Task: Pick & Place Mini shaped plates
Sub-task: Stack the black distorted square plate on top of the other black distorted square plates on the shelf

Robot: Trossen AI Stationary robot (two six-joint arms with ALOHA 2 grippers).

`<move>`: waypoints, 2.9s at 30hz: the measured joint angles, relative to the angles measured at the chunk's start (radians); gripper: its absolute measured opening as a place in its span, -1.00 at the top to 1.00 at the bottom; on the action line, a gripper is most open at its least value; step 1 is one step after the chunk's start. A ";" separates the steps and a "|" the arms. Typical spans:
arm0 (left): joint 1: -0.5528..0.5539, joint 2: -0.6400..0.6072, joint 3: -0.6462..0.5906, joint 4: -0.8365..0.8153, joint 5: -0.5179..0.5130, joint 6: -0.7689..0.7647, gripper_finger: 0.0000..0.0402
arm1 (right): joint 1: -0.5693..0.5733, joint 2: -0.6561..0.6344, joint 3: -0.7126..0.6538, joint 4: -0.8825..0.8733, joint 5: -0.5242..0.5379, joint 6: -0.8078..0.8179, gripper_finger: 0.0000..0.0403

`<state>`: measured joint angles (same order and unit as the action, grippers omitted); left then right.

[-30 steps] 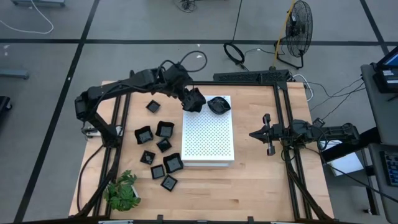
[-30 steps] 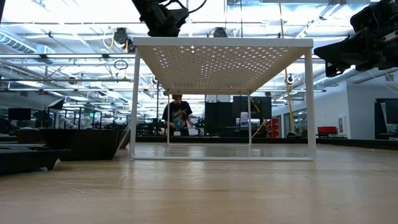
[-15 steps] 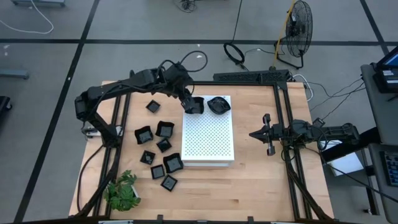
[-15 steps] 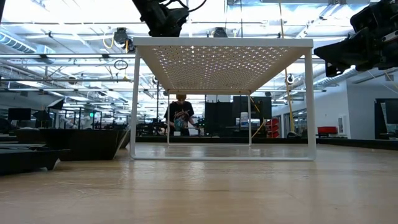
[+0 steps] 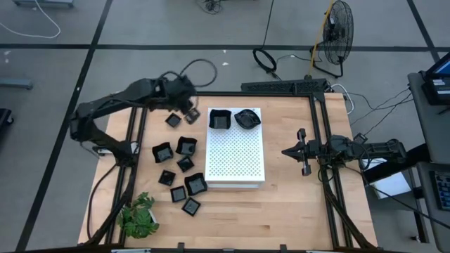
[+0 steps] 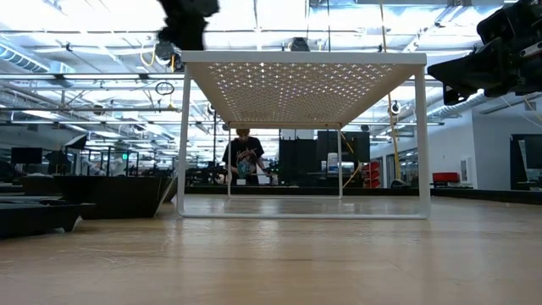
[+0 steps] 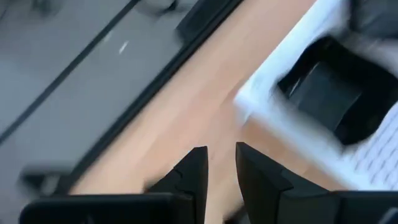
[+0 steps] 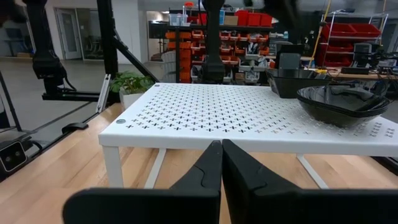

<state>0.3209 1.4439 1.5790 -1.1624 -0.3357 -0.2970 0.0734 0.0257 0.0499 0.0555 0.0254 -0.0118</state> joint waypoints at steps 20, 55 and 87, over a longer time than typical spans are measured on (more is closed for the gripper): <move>-0.175 -0.333 -0.870 0.056 0.126 -0.950 0.56 | 0.000 0.000 0.000 0.000 0.000 0.000 1.00; -0.137 -0.318 -0.934 0.258 0.193 -1.113 0.02 | 0.000 0.000 0.000 0.000 0.000 0.000 1.00; -0.364 -0.119 -0.935 0.106 0.245 -1.547 -0.18 | 0.000 0.000 0.000 0.000 0.000 0.000 1.00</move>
<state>-0.0429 1.3246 0.6437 -1.0564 -0.0911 -1.8445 0.0738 0.0254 0.0501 0.0558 0.0254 -0.0116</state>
